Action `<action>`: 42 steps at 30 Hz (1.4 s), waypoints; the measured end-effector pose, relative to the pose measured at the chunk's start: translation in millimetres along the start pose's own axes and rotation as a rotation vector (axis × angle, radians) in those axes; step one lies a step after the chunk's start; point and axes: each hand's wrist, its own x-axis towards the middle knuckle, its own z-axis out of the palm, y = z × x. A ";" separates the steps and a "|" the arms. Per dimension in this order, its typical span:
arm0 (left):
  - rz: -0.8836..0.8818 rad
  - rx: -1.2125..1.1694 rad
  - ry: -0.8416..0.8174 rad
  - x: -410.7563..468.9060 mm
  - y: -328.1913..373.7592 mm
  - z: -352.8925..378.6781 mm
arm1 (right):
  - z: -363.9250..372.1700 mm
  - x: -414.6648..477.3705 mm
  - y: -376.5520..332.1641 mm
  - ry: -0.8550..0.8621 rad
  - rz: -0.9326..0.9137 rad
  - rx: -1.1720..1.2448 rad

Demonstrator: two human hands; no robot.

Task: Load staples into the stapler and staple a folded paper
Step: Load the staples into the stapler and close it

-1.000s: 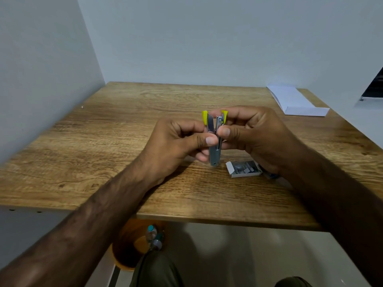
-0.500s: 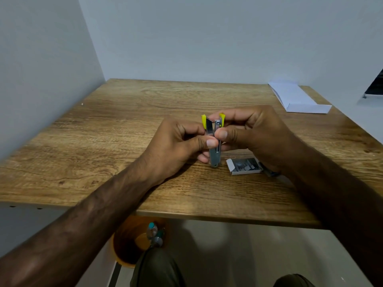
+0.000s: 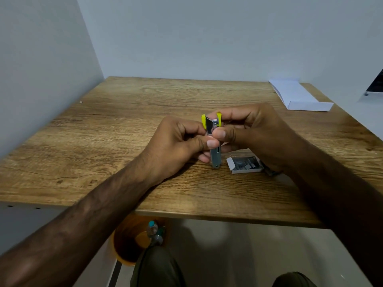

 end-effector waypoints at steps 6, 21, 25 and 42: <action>-0.004 -0.023 0.029 0.5 -2.2 -0.3 | -0.9 -1.4 -1.2 0.028 0.029 0.044; 0.032 -0.228 0.220 4.5 -2.8 -5.8 | -11.2 -0.2 -12.5 0.181 0.033 0.092; 0.023 -0.290 0.236 6.1 -3.8 -6.4 | -17.9 -4.6 -16.8 0.209 0.028 0.035; 0.074 -0.137 0.160 5.1 -1.6 -2.7 | -11.1 -6.9 -27.2 0.116 0.044 -0.162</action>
